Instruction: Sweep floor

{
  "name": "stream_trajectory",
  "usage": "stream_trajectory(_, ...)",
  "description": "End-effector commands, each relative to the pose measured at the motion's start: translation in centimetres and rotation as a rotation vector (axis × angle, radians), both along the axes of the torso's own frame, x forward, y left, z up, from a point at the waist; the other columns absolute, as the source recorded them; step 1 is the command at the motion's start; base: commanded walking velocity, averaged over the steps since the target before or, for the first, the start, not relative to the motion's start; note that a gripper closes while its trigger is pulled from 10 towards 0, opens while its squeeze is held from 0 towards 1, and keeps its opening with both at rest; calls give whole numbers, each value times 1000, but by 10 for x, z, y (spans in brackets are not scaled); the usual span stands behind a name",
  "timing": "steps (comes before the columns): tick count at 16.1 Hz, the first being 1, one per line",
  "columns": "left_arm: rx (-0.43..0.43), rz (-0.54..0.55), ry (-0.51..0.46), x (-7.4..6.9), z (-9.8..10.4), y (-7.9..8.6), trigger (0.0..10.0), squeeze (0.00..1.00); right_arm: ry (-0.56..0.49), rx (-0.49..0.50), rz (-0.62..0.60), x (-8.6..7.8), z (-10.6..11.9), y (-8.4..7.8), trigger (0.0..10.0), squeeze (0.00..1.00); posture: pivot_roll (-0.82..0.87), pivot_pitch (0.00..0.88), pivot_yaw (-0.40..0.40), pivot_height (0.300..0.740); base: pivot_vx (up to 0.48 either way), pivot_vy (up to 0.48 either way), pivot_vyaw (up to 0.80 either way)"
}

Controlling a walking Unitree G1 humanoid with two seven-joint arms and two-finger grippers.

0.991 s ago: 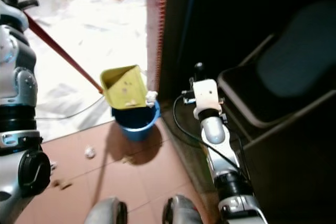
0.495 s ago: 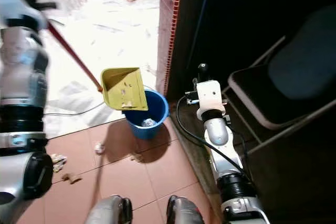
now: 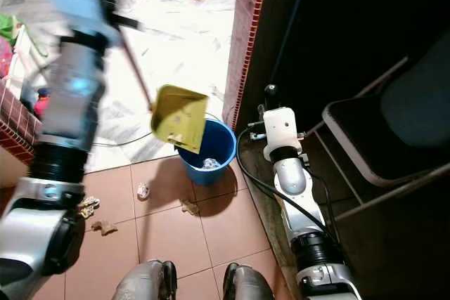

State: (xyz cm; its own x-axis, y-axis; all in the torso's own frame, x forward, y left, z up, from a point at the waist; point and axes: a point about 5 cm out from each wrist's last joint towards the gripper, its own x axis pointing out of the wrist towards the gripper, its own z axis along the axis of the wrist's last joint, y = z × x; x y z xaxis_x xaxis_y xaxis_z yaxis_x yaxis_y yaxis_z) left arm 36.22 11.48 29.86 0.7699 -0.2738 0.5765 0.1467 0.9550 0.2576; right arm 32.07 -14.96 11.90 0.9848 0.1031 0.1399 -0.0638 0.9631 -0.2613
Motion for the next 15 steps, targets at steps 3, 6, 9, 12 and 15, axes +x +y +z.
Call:
stream_trajectory(3,224,-292,-141,-29,3,-48,10000,0,-43,-14,0,5,11,-3,10000,0,-15,103,-46,740,0,0,0)
stream_trajectory(6,501,-533,-165,-53,-24,-78,10000,0,-44,-16,2,6,12,-2,10000,0,-10,104,-46,740,0,0,0)
stream_trajectory(9,629,-620,-212,-65,-35,-86,10000,0,-43,-15,7,5,10,0,10000,0,-11,110,-46,740,0,0,0)
stream_trajectory(12,613,-529,-273,-56,-17,-76,10000,0,-44,-15,6,6,10,-1,10000,0,-13,111,-45,740,0,0,0)
stream_trajectory(15,388,-336,-267,-38,17,-50,10000,0,-44,-14,3,6,10,0,10000,0,-11,108,-44,740,0,0,0)
